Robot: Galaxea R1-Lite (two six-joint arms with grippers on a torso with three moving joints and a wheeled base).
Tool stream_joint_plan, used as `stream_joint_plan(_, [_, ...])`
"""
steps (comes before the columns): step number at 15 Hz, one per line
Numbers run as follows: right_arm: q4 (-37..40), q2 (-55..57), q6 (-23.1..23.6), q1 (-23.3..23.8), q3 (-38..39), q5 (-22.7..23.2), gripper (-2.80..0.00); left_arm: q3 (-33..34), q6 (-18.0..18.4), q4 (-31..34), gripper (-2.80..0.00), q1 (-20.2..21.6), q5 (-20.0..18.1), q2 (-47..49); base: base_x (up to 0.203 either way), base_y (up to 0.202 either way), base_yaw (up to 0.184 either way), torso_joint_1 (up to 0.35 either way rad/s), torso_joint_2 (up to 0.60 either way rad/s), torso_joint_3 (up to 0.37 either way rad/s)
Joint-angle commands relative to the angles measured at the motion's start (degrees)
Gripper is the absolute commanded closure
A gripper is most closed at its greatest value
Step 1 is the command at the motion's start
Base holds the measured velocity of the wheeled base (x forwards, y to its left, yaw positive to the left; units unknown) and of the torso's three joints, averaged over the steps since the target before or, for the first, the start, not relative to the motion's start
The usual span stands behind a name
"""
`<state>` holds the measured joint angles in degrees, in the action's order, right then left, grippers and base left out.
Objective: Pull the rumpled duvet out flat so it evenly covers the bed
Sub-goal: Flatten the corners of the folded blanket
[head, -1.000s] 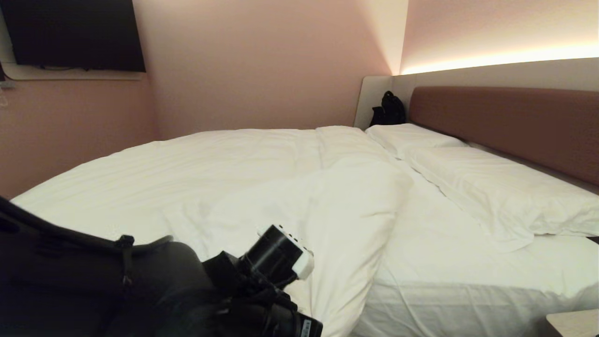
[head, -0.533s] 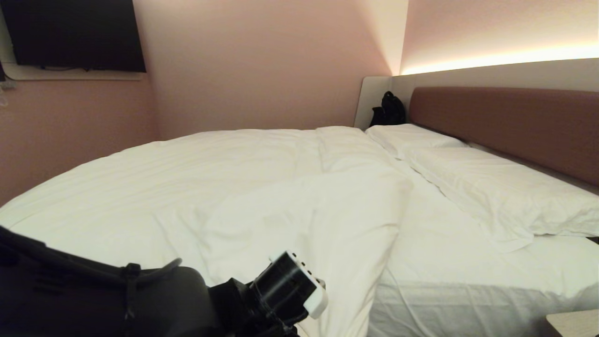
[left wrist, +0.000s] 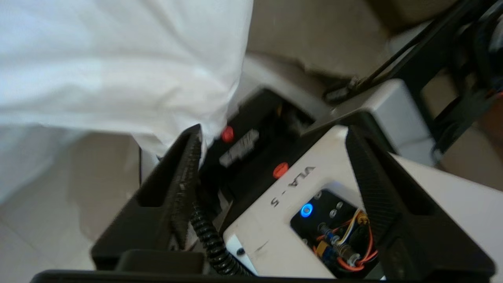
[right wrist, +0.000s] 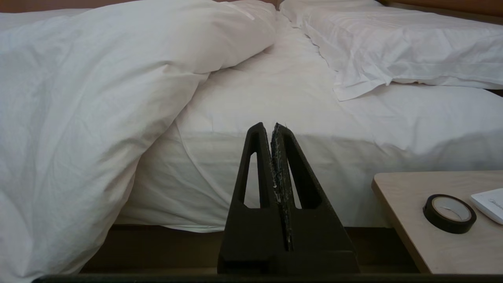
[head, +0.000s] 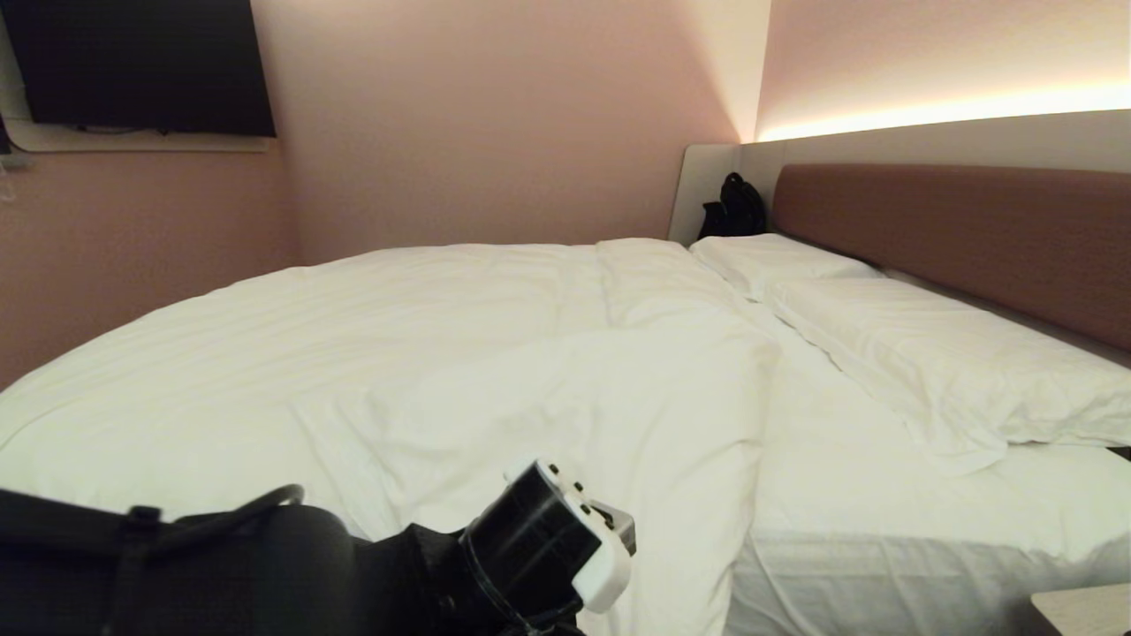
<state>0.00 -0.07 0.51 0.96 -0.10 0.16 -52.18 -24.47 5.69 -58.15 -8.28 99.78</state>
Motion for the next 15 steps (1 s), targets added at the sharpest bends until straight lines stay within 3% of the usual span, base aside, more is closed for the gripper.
stream_joint_plan(1, [0.0,0.1,0.0,0.0,0.0,0.0,0.00,-1.0,-0.3,-0.1,-2.80,2.1,2.2,-4.4,0.000,0.000,0.000,0.000,0.00,0.000])
stream_joint_plan(3, [0.0,0.1,0.0,0.0,0.0,0.0,0.00,-3.7,-0.5,-0.1,-2.80,10.4,4.9,-5.5,0.000,0.000,0.000,0.000,0.00,0.000])
stream_joint_plan(6, [0.0,0.1,0.0,0.0,0.0,0.0,0.00,-9.7,-0.5,0.0,-2.80,26.0,5.3,-3.6,0.000,0.000,0.000,0.000,0.00,0.000])
stream_joint_plan(8, [0.0,0.1,0.0,0.0,0.0,0.0,0.00,-14.3,-0.5,-0.1,-2.80,33.3,5.2,1.2,0.000,0.000,0.000,0.000,0.00,0.000])
stream_joint_plan(11, [0.0,0.1,0.0,0.0,0.0,0.0,0.00,-21.0,-0.6,-0.1,-2.80,41.1,5.1,11.4,0.000,0.000,0.000,0.000,0.00,0.000])
stream_joint_plan(15, [0.0,0.1,0.0,0.0,0.0,0.0,0.00,-25.1,-0.8,-0.1,-2.80,43.3,5.1,16.5,0.000,0.000,0.000,0.000,0.00,0.000])
